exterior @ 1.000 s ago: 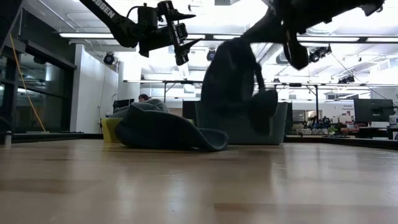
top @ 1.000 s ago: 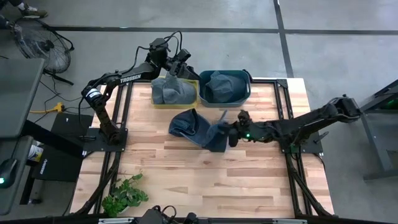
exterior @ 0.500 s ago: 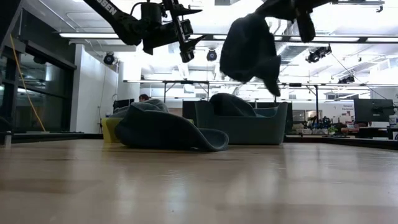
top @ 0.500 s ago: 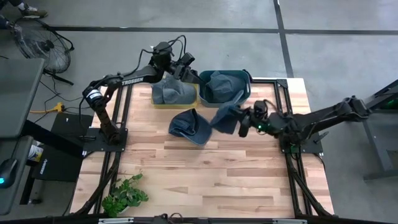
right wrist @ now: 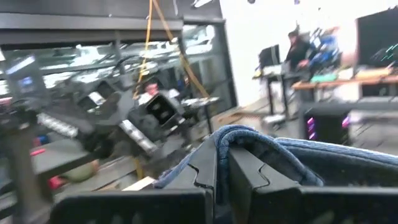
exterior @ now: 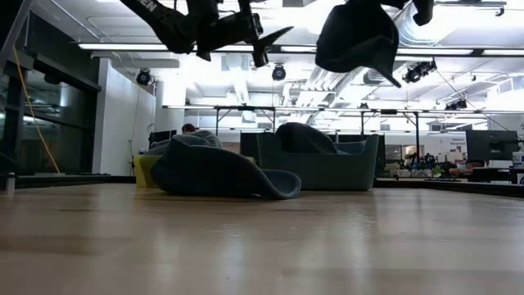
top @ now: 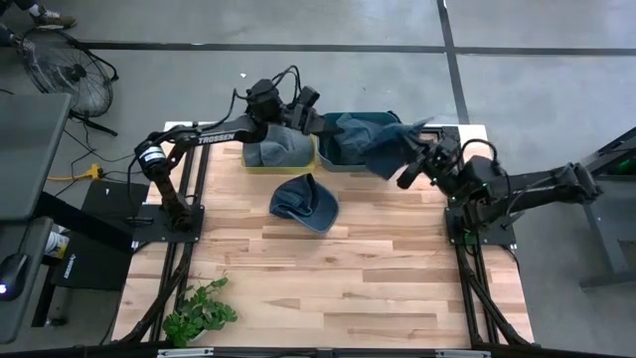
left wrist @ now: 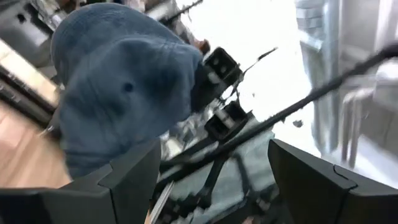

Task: Pick & Place hat
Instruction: Put the right blue cap into the blue bin

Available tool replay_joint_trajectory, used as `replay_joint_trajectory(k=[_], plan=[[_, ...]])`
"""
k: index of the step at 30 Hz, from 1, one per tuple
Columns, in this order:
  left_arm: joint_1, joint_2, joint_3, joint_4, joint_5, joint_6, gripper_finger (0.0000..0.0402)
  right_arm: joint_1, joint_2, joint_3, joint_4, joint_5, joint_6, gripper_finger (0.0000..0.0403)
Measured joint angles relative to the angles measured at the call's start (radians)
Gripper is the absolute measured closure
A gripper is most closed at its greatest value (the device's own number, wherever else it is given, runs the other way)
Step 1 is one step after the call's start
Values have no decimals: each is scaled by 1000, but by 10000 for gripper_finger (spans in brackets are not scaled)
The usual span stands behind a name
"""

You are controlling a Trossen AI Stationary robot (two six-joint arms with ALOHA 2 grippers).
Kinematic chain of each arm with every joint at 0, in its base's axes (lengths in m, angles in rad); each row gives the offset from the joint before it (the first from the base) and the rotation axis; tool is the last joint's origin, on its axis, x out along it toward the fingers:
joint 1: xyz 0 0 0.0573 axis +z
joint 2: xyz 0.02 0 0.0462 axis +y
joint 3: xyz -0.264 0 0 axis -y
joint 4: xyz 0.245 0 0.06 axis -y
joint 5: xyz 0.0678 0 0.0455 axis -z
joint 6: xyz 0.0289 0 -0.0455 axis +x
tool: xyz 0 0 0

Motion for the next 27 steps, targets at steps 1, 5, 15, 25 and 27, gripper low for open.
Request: replay_joint_trajectory(k=[1,5,15,25,27], plan=[[-7,0,0,13,-32,-34,108,-13,-6,0,10,-6,-29,395],[-37,0,0,10,-160,-215,108,-74,-22,0,62,-52,-147,395],[-113,8,0,-4,-444,-454,108,-241,-12,0,88,-335,-453,395],[-171,8,0,-80,-580,-501,108,-369,-5,0,96,-473,-494,395],[-181,8,0,-82,-609,-517,108,-388,-5,0,96,-504,-494,395]])
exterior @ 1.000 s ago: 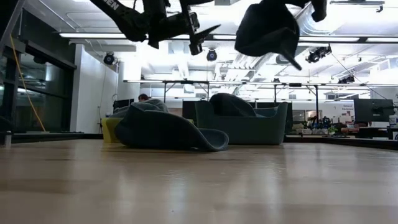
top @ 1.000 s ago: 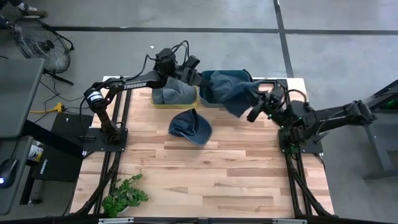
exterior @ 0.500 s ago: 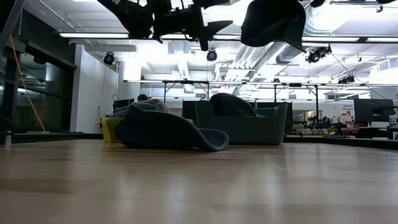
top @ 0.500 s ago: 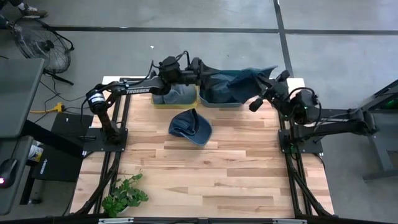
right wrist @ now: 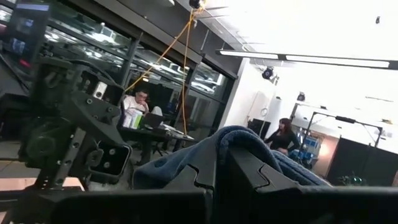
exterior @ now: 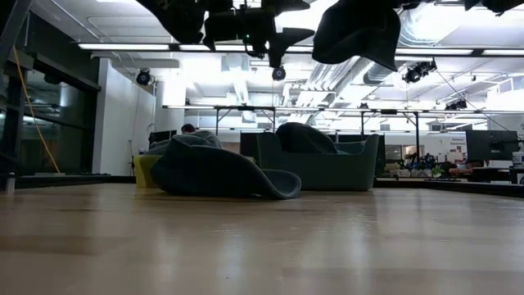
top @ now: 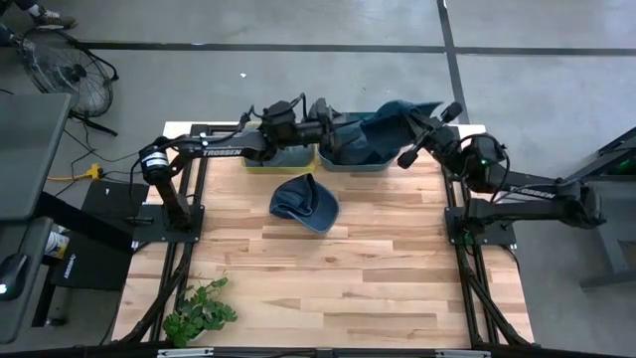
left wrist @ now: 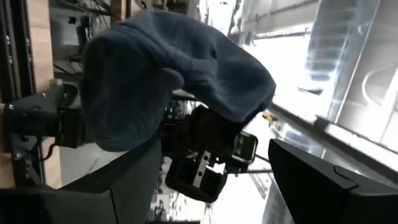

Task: Pick & Place hat
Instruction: Put the right blue cap into the blue bin

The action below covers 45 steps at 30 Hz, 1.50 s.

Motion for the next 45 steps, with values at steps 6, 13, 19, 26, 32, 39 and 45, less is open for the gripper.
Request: replay_joint_trajectory(k=[6,13,19,26,32,39,45], plan=[[-34,0,0,-57,-122,-8,108,-33,2,0,1,-78,0,395],[-51,0,0,-57,-267,-33,108,-33,9,0,0,-148,0,395],[-52,0,0,-57,-292,-49,108,-33,10,0,0,-180,-10,395],[-89,0,0,-57,-335,-60,108,-33,64,0,8,-219,-43,395],[-101,0,0,-98,-402,-59,108,-25,128,12,56,-293,-12,395],[-84,0,0,-112,-493,-52,108,58,145,92,-55,-293,-21,395],[-47,0,1,-73,-481,-51,108,108,145,135,-197,-269,-14,395]])
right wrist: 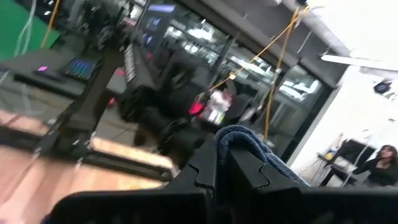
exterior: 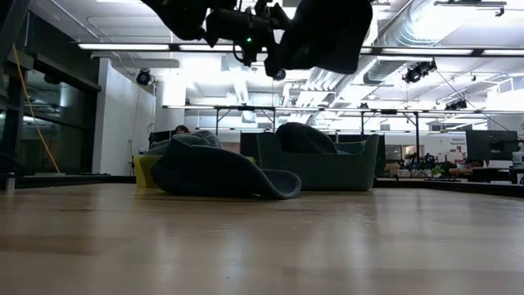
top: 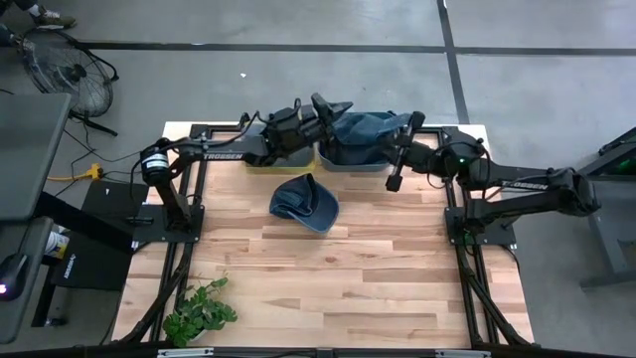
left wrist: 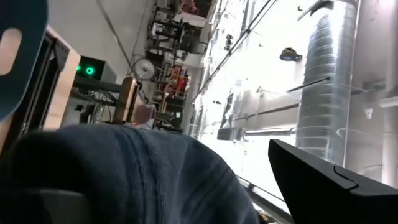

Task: Pick & Place hat
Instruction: Put the right blue cap into the blue bin

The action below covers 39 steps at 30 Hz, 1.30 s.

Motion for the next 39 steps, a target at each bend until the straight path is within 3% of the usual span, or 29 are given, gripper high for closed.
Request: replay_joint_trajectory(k=[8,12,17,25,31,39], plan=[[45,0,0,67,112,94,111,50,0,1,-124,33,50,395],[56,0,0,90,192,131,139,53,-1,1,-141,42,51,395],[52,1,0,84,230,164,212,53,-1,1,-165,48,67,391],[53,1,0,81,262,204,387,53,-1,1,-218,48,94,383],[53,1,0,76,267,238,396,53,-1,1,-224,47,107,342],[53,1,0,55,270,269,398,53,-1,1,-223,42,261,296]])
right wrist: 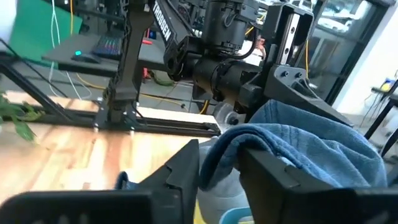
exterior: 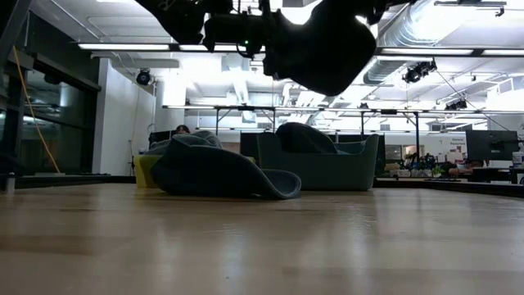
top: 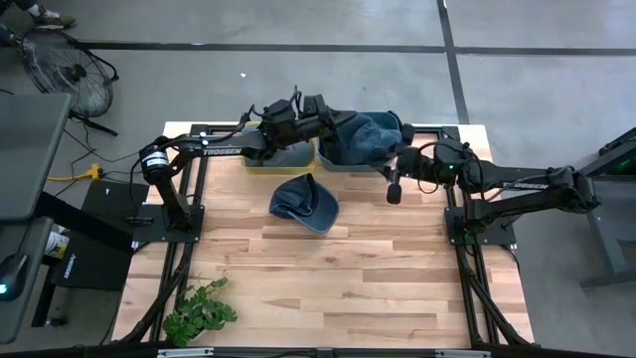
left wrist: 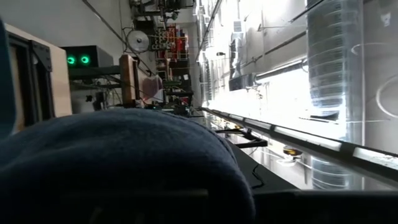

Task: Pick & Place hat
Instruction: Put the right blue cap into the blue bin

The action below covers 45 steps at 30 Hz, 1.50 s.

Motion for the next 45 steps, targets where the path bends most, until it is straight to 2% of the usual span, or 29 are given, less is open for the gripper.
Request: replay_joint_trajectory(k=[12,19,23,27,31,36,39,45], plan=[[5,0,0,-1,-9,44,400,0,-15,0,3,-61,231,169],[67,0,0,127,34,61,401,0,-51,0,-167,-123,371,152],[105,0,0,164,127,75,401,0,-53,0,-266,-180,409,151],[137,0,0,179,280,99,401,-1,-53,0,-333,-183,498,151],[153,0,0,184,430,145,401,-22,-53,0,-362,-183,621,151],[152,0,0,183,575,212,402,-72,-58,0,-367,-248,730,151],[152,0,0,182,630,236,402,-111,-74,0,-367,-284,790,151],[152,-1,0,179,673,287,401,-193,-134,0,-406,-306,892,151]])
